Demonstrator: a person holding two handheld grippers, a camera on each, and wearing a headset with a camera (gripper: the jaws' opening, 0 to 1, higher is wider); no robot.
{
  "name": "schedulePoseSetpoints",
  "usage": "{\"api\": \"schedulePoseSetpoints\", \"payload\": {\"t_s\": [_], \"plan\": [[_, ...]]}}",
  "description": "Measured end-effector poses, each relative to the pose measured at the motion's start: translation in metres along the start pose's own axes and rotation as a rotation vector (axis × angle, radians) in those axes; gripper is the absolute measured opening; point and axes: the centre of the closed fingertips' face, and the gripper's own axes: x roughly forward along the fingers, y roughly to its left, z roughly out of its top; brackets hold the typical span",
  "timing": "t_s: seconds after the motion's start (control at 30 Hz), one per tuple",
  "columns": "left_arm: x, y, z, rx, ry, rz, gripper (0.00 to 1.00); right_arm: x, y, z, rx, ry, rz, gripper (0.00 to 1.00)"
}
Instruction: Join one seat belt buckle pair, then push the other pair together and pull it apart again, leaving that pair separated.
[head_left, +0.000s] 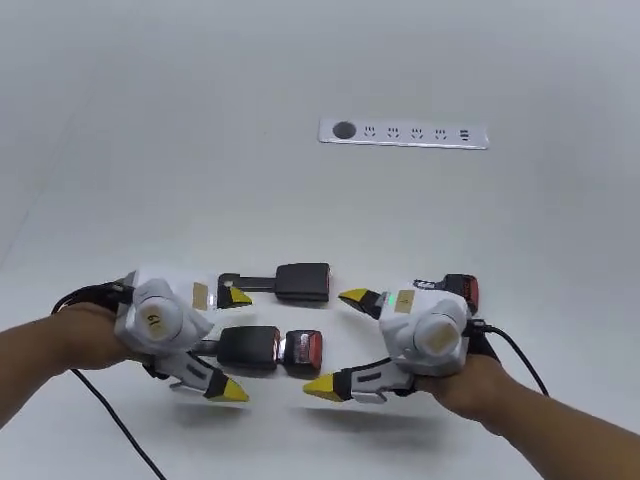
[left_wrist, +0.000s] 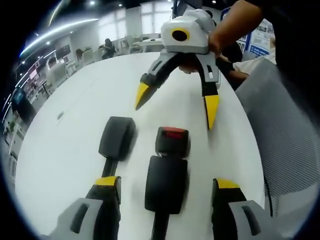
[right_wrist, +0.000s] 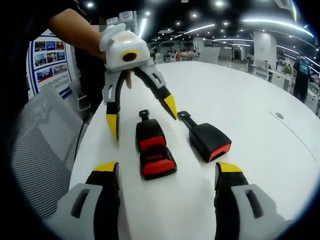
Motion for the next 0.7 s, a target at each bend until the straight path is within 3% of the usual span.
{"api": "schedulePoseSetpoints", "payload": {"t_s": [0.17,0.33,0.4,0.43,0.63,0.7], "plan": [[-0.005,0.013,0.020,-0.010,-0.024,0.029,0.77,-0.022,-0.010,0.000,-0.016,0.006,-0.021,0.80],[-0.004,0.024,0.035,0.017,-0.023,0.046,0.77,-0.045,-0.030,-0.010,-0.009,0.016,-0.063,0.81],[-0.001,0.028,0.037,0.032,-0.018,0.043,0.77,-0.053,-0.033,-0.011,-0.001,0.011,-0.074,0.80],[-0.001,0.031,0.039,0.035,-0.012,0.052,0.77,-0.058,-0.045,-0.012,0.005,0.008,-0.081,0.80],[0.002,0.046,0.047,0.043,-0.007,0.059,0.77,-0.081,-0.072,-0.025,0.026,0.020,-0.127,0.80],[0.004,0.056,0.048,0.045,-0.004,0.065,0.77,-0.087,-0.081,-0.029,0.034,0.027,-0.135,0.80]]}}
